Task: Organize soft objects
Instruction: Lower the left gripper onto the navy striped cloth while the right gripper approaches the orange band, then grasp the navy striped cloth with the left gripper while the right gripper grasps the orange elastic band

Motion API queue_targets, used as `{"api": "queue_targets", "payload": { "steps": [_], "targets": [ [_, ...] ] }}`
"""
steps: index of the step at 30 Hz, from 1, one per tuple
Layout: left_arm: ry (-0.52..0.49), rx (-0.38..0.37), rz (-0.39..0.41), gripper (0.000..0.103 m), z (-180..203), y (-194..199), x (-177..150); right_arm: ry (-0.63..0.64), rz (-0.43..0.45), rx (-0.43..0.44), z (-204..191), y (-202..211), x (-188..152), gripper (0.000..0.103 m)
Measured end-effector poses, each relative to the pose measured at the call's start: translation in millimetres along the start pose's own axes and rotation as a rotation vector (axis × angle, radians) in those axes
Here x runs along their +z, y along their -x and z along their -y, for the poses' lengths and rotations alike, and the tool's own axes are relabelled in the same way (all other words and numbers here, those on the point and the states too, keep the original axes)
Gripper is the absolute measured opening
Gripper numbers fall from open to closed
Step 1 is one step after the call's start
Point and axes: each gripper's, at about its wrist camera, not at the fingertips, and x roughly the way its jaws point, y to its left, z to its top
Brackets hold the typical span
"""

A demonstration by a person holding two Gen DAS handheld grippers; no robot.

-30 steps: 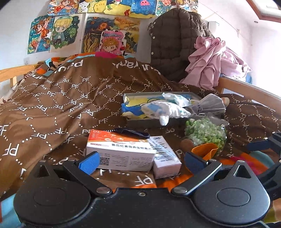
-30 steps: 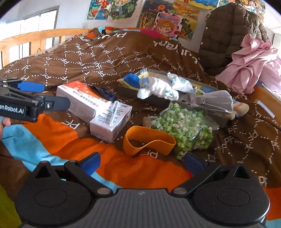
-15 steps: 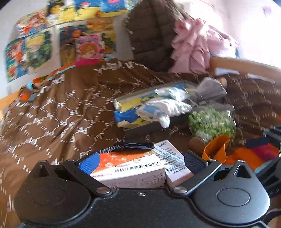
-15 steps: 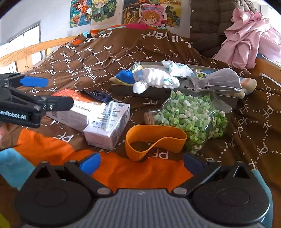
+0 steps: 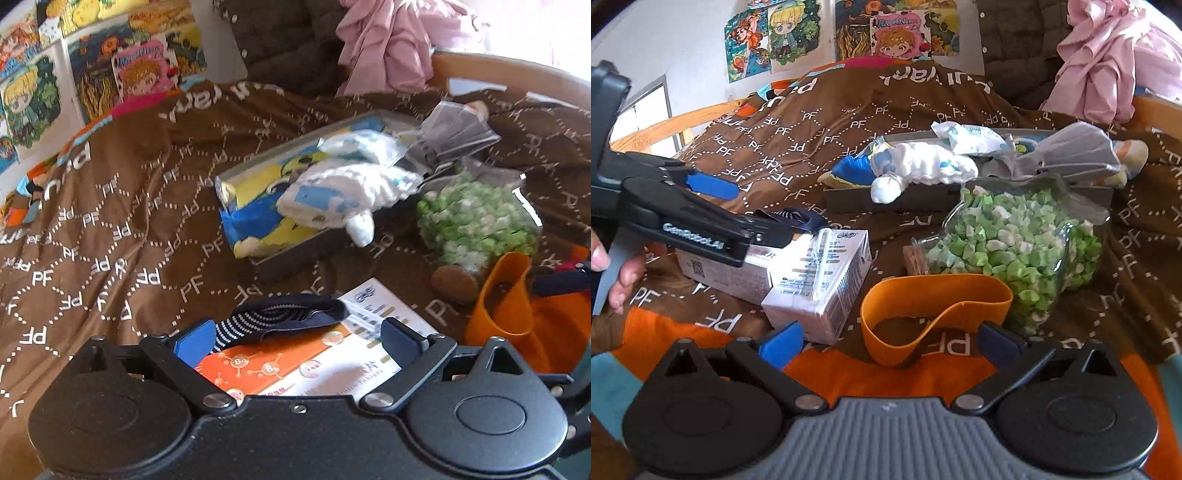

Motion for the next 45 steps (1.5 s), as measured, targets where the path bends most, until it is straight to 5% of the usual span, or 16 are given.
{"api": "queue_targets", "payload": {
  "steps": [6,12,18,24,38,41,45],
  "targets": [
    [0.062,-0.013,-0.044,0.094,-7,-23,8,-0.044,-0.001,0.011,5,-10,0,0.103],
    [0.125,-0.046,-0.084,0.075,-9,-40,13,-0.08,-0.012,0.015,9,-16,-1,0.097],
    [0.148,-0.063,-0.069,0.046,-9,-40,15,-0.058,-0.013,0.032,4,-18,-2,0.091],
    [0.158,-0.07,-0.065,0.041,-11,-38,15,-0.043,-0.012,0.049,0,-17,-1,0.086],
    [0.182,-0.117,-0.043,0.011,-10,-36,22,-0.076,-0.013,0.078,3,-16,0,0.082],
    [0.172,-0.13,-0.041,0.001,-7,-35,23,-0.084,-0.012,0.088,3,-15,1,0.08],
    [0.151,-0.146,-0.016,0.0,-1,-28,23,-0.094,-0.005,0.1,1,-11,3,0.071]
  ]
}}
